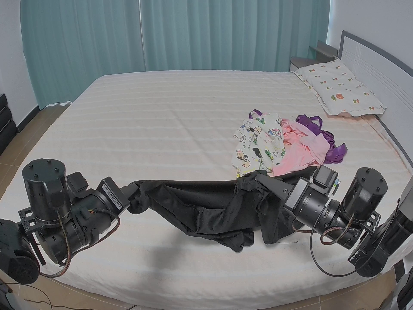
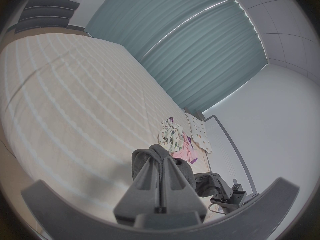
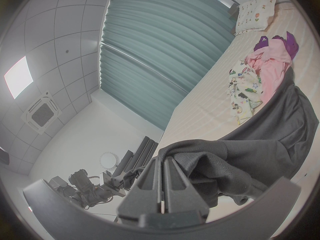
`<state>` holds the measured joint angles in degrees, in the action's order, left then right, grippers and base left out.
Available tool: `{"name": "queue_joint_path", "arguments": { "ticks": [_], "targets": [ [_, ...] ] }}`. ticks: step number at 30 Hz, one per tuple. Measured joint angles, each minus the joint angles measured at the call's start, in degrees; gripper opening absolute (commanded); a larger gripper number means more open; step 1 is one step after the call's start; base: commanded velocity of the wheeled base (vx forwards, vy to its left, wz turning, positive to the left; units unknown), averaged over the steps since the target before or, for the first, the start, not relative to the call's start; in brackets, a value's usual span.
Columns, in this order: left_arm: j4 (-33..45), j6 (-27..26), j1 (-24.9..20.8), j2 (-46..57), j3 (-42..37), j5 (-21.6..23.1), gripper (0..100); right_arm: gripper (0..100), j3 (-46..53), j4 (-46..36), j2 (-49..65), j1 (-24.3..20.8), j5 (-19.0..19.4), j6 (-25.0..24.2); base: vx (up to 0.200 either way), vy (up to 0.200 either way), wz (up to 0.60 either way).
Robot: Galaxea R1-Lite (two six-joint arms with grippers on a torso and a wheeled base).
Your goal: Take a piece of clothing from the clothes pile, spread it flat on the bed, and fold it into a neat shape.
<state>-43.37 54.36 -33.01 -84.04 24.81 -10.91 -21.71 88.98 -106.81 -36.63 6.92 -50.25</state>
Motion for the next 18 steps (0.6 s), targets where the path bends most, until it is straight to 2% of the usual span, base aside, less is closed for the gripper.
{"name": "queue_joint_path", "arguments": {
  "ticks": [18],
  "targets": [
    [1.0, 0.0, 0.0, 1.3, 0.1, 0.0, 0, 0, 0.1, 0.0, -0.2, -0.4, 0.0, 0.0, 0.0, 0.2, 0.0]
  ]
}}
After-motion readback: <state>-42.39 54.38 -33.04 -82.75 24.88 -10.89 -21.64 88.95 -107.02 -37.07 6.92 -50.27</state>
